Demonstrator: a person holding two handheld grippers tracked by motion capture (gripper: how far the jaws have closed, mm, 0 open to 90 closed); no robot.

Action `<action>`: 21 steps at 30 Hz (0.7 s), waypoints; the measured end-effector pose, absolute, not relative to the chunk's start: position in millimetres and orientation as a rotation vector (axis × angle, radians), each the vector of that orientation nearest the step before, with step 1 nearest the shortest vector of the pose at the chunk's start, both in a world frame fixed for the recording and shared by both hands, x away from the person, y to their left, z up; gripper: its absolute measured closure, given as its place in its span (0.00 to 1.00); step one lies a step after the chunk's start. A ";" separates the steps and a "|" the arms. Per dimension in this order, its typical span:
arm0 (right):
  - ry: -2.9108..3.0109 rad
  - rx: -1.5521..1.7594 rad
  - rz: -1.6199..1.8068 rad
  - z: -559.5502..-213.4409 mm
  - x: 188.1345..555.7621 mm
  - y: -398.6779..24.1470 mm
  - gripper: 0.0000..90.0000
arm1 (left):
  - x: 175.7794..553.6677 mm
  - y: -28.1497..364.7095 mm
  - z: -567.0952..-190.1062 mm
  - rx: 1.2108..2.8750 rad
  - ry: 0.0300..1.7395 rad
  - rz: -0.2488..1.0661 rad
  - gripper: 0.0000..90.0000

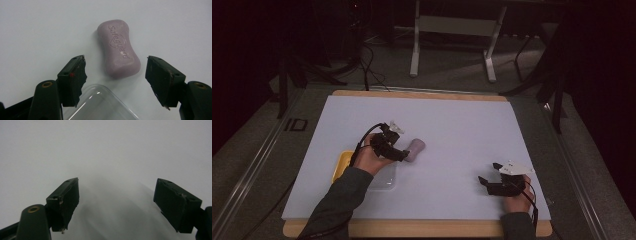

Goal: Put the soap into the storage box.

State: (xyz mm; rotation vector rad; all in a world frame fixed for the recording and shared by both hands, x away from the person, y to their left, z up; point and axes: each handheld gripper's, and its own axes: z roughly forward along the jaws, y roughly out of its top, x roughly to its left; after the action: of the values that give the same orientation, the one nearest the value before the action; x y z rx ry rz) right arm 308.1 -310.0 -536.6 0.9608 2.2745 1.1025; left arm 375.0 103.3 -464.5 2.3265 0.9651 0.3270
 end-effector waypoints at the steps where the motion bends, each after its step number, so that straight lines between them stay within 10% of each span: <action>1: 2.275 0.960 1.101 -536.6 308.1 -310.0 0.22 | 376.1 101.9 -464.2 2.332 0.963 0.328 0.37; 21: 2.277 0.958 1.098 -536.6 308.2 -309.9 0.22 | 388.3 90.7 -471.6 2.372 0.974 0.304 0.37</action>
State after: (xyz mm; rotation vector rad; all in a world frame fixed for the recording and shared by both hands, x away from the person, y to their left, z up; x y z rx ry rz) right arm 308.2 -309.9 -536.6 0.9584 2.2769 1.0977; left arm 388.3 90.7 -471.6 2.3724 0.9743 0.3044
